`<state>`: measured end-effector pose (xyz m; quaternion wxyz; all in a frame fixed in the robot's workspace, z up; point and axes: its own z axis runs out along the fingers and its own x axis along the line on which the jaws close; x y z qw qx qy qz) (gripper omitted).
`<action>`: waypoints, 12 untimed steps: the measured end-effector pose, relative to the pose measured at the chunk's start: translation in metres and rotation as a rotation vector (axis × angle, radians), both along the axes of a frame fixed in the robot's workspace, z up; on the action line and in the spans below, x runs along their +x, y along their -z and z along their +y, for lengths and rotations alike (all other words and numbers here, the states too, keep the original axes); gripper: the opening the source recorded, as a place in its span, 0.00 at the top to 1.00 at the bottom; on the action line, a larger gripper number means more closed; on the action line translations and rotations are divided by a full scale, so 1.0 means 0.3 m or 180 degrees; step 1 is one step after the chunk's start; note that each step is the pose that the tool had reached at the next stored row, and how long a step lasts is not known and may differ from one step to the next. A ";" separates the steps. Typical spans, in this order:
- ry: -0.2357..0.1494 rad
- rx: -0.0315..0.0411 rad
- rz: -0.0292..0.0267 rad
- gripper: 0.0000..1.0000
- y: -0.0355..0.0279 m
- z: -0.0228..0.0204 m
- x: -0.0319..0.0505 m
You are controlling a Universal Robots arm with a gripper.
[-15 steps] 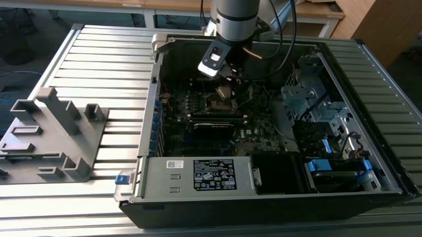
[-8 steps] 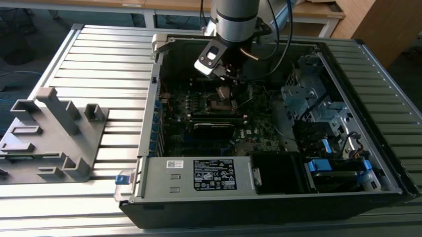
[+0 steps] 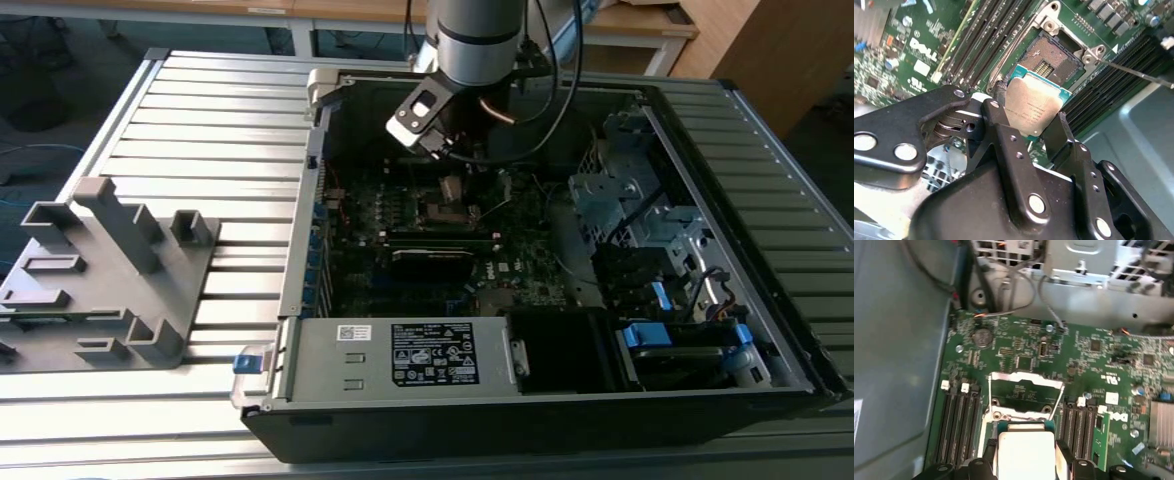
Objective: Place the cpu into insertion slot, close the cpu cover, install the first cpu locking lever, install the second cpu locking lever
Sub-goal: 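Place the cpu into insertion slot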
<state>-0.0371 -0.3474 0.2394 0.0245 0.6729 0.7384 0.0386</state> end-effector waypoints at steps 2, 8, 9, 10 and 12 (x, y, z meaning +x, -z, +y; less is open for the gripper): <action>0.0118 0.0000 0.0000 0.46 0.001 0.000 0.000; 0.0355 0.0000 0.0000 0.46 0.003 0.000 0.000; 0.0355 0.0000 0.0000 0.46 0.003 0.000 0.000; 0.0356 0.0000 0.0000 0.46 0.003 0.000 0.000; 0.0356 0.0000 0.0000 0.46 0.003 0.000 0.000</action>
